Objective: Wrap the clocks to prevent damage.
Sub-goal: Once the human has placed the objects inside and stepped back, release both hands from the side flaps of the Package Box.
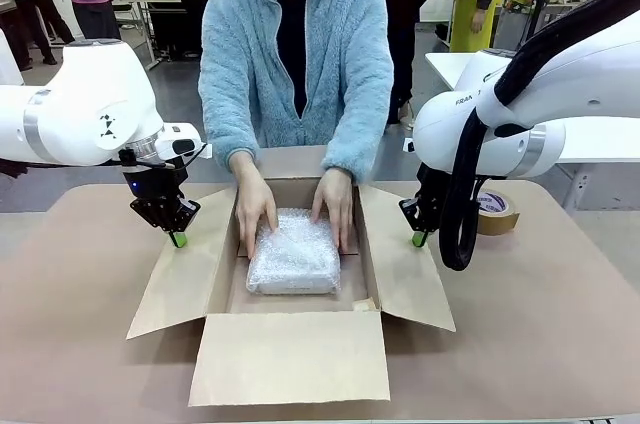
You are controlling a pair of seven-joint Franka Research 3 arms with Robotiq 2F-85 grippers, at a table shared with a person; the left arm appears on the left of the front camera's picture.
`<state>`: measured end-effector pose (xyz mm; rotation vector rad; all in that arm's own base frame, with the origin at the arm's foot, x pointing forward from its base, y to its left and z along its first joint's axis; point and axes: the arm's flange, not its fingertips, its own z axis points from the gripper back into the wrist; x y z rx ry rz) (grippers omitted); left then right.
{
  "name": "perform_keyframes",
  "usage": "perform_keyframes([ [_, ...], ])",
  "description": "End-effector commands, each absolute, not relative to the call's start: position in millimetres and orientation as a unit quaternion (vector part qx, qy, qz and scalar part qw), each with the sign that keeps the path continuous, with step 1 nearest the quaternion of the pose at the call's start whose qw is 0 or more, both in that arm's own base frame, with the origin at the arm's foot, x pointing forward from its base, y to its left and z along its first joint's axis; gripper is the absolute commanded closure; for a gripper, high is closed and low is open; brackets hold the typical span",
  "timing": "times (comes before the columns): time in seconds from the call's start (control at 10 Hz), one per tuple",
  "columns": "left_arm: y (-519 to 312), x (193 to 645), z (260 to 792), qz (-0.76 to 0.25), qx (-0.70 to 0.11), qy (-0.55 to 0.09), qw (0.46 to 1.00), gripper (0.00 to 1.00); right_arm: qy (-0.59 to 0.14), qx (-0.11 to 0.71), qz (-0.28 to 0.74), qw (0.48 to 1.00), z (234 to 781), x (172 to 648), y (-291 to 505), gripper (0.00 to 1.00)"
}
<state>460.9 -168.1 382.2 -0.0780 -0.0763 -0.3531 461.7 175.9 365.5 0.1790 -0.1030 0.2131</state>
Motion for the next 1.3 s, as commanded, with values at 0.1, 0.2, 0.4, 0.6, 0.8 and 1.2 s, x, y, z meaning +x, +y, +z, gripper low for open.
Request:
perform_keyframes([
  [0.1, -166.4, 461.2, 382.6, -0.176, -0.036, -0.035, 0.983, 1.00, -0.051, 0.089, 0.104, 0.989, 366.9, 460.4, 176.2, 0.99],
  [0.2, -166.4, 461.2, 382.6, -0.176, -0.036, -0.035, 0.983, 1.00, -0.051, 0.089, 0.104, 0.989, 366.9, 460.4, 176.2, 0.99],
  [0.4, -166.4, 461.2, 382.6, -0.176, -0.036, -0.035, 0.983, 1.00, -0.051, 0.089, 0.104, 0.989, 366.9, 460.4, 176.2, 0.99],
  [0.6, -166.4, 461.2, 382.6, -0.176, -0.036, -0.035, 0.983, 1.00, -0.051, 0.089, 0.104, 0.989, 366.9, 460.4, 176.2, 0.99],
  [0.8, -152.5, 452.2, 412.3, -0.261, -0.060, -0.030, 0.963, 1.00, -0.060, 0.076, 0.168, 0.981, 391.4, 452.7, 162.3, 0.99],
  [1.2, -92.5, 428.9, 503.0, -0.402, -0.023, -0.035, 0.915, 1.00, -0.080, 0.026, 0.298, 0.951, 505.3, 416.4, 101.3, 0.99],
])
